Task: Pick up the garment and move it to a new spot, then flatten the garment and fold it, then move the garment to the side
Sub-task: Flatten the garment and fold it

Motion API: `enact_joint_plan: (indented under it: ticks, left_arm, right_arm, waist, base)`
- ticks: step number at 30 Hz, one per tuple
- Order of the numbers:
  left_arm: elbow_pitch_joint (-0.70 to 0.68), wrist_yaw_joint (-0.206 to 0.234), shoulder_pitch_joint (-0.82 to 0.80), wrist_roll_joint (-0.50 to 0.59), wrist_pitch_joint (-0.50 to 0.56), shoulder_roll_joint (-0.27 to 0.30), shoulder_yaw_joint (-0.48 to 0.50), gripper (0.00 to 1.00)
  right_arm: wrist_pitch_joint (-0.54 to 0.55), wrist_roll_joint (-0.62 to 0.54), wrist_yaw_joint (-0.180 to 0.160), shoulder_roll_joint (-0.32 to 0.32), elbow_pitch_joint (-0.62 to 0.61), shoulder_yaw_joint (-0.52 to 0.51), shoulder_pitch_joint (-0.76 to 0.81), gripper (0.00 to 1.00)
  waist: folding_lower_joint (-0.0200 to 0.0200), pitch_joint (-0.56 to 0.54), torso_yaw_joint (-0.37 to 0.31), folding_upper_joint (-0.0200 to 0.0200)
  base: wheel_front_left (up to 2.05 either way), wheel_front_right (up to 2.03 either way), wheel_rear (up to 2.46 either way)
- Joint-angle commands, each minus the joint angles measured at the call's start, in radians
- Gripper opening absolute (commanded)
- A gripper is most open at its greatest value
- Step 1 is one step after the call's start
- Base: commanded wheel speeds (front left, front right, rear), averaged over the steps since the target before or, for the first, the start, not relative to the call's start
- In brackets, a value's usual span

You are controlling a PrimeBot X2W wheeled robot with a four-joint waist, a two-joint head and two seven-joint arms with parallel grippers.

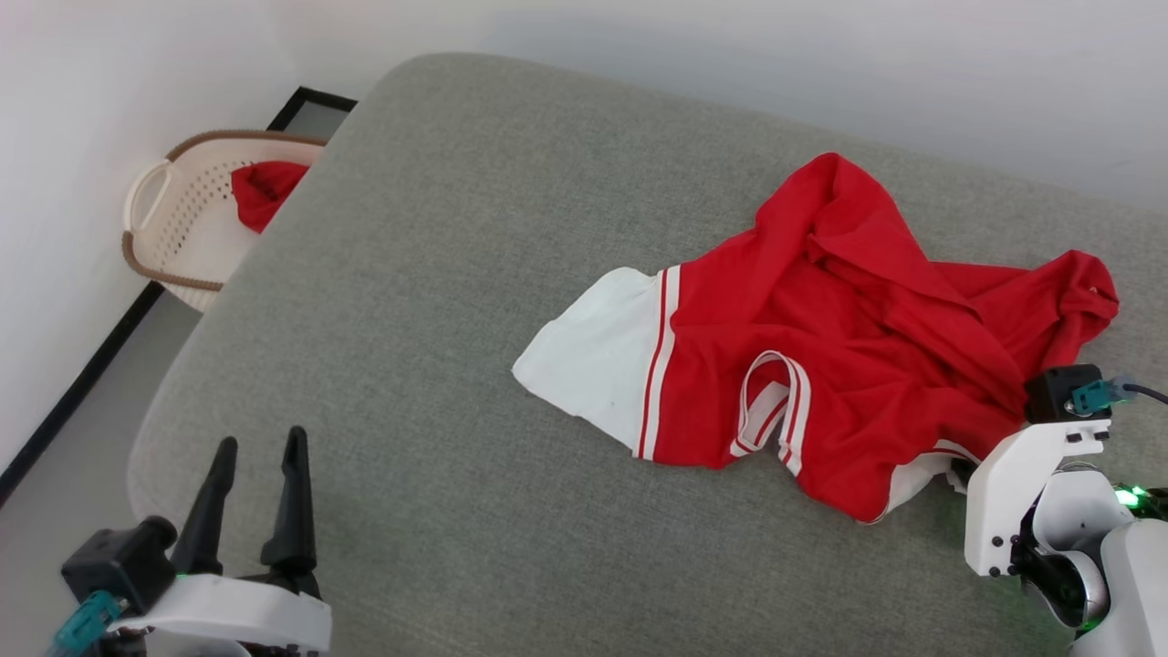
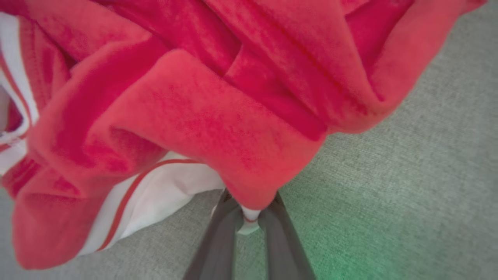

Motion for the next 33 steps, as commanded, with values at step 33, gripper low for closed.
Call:
enact_joint_plan:
  ticks: [33]
  left_arm:
    - [-0.04,-0.074,0.205,0.072,-0.003,-0.059,0.148,1.0]
  right_arm:
    - [0.065,0.03,0.0,-0.166,-0.119,-0.143,0.13,0.0]
  waist:
    - [0.0,-0.239,-0.228,0.0]
  base:
    - [0.0,0.0,0.0]
